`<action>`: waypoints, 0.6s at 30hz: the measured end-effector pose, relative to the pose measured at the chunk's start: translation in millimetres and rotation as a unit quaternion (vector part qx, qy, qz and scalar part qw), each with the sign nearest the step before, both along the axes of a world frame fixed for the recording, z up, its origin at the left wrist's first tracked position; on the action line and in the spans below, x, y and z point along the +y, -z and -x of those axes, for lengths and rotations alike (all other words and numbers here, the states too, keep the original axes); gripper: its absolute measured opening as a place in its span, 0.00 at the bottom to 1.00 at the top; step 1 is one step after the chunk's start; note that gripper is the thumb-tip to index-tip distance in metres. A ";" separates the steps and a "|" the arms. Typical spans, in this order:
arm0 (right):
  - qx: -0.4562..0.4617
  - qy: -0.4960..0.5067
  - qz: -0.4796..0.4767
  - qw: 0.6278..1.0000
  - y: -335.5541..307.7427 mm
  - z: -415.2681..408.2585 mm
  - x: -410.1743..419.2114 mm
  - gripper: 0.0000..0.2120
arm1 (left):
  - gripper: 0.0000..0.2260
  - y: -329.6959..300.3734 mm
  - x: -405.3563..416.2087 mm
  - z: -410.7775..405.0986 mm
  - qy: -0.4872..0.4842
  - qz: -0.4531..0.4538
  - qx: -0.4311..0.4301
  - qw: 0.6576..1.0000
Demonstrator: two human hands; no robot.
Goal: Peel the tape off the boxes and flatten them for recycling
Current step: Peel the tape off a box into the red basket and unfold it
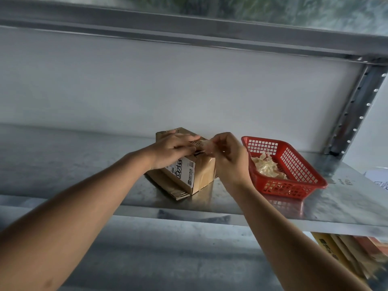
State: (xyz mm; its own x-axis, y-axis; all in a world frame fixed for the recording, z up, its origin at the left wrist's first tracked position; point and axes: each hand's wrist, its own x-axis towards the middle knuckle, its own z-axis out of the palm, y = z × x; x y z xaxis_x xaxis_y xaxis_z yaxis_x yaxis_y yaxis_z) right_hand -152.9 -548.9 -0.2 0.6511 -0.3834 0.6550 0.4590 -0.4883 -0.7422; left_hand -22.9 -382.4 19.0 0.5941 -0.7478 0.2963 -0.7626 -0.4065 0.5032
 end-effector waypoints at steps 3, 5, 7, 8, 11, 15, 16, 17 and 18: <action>0.025 -0.041 -0.176 0.983 -1.6 3.8 -2.8 0.02 | 0.15 0.4 -2.8 2.1 0.010 0.026 -0.001 1.000; 0.042 -0.057 -0.270 0.960 -1.6 5.0 0.4 0.04 | 0.13 -1.2 -4.5 2.6 0.019 0.030 -0.006 0.999; 0.044 -0.075 -0.349 0.933 -2.8 5.3 4.2 0.04 | 0.13 -2.4 -4.8 2.5 0.029 0.031 -0.003 0.999; 0.037 -0.081 -0.374 0.923 -2.9 5.1 5.2 0.04 | 0.12 -2.7 -4.5 2.6 0.034 0.032 -0.003 0.999; 0.009 -0.070 -0.366 0.928 0.5 5.6 7.8 0.04 | 0.12 -1.9 -5.1 3.5 0.038 0.043 -0.016 0.998; -0.036 -0.020 -0.359 0.933 3.9 6.9 8.2 0.05 | 0.12 -2.0 -4.4 1.9 0.031 0.033 -0.017 0.999; -0.049 -0.006 -0.391 0.919 1.3 6.7 1.9 0.04 | 0.12 -1.6 -3.5 1.4 0.031 0.034 -0.015 0.999; -0.055 0.006 -0.419 0.906 -3.1 6.8 -7.2 0.04 | 0.12 -0.6 -2.7 1.3 0.030 0.038 -0.009 0.999; -0.052 0.015 -0.435 0.899 -8.1 7.3 -17.0 0.03 | 0.12 0.2 -1.9 1.6 0.027 0.044 0.000 0.999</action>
